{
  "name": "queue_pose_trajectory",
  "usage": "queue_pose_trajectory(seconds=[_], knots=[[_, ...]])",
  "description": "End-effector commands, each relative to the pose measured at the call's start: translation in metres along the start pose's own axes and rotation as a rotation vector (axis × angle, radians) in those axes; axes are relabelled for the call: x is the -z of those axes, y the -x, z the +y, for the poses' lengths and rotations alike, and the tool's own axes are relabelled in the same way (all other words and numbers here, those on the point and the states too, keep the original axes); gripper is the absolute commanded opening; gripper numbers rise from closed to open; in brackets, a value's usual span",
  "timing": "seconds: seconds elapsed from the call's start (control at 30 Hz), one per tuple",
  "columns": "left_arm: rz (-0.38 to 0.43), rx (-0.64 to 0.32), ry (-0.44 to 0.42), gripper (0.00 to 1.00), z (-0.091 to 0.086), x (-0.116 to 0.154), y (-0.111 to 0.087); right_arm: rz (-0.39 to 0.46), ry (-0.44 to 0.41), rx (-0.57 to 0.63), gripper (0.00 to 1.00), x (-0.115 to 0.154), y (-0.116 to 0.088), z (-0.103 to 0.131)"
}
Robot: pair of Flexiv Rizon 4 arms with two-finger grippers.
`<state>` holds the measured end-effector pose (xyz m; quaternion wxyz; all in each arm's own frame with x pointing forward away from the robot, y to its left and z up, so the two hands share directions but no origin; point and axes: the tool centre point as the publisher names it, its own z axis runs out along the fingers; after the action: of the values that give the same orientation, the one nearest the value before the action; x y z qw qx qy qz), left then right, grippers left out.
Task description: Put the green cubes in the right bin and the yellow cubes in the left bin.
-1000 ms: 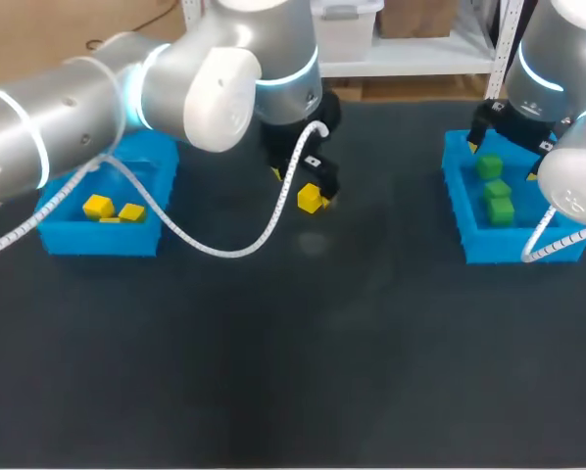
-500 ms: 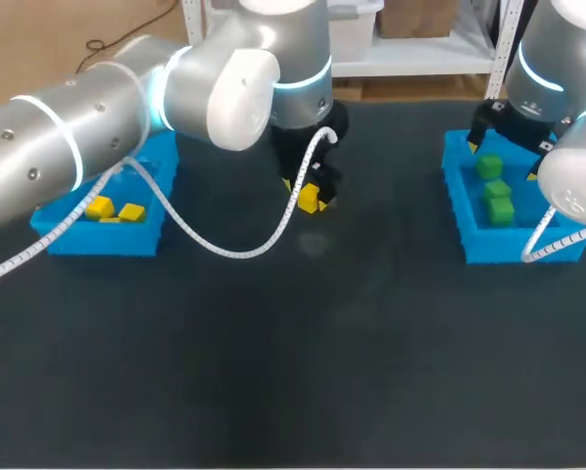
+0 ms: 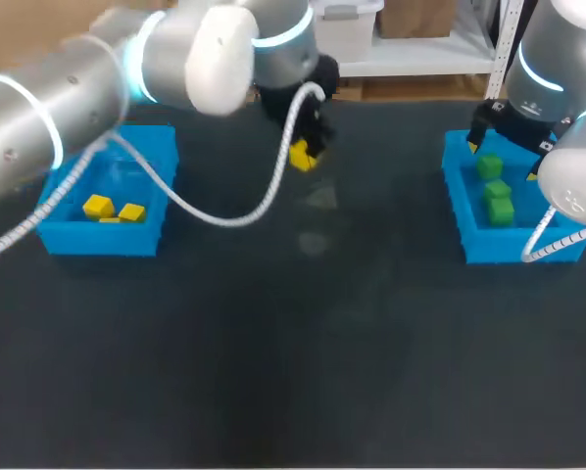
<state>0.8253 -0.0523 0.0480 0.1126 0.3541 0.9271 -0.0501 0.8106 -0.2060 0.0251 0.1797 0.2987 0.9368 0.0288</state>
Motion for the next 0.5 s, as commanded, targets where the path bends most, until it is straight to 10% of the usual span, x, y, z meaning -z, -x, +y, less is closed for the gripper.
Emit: queue_pose_trajectory(seconds=[0.03, 0.5], knots=[[-0.138, 0.027, 0.036, 0.00, 0.017, 0.066, -0.037, 0.000, 0.001, 0.000, 1.00, 0.000, 0.000, 0.000], [-0.211, 0.245, 0.163, 0.00, 0.095, 0.130, -0.127, 0.000, 0.001, 0.000, 1.00, 0.000, 0.000, 0.000]])
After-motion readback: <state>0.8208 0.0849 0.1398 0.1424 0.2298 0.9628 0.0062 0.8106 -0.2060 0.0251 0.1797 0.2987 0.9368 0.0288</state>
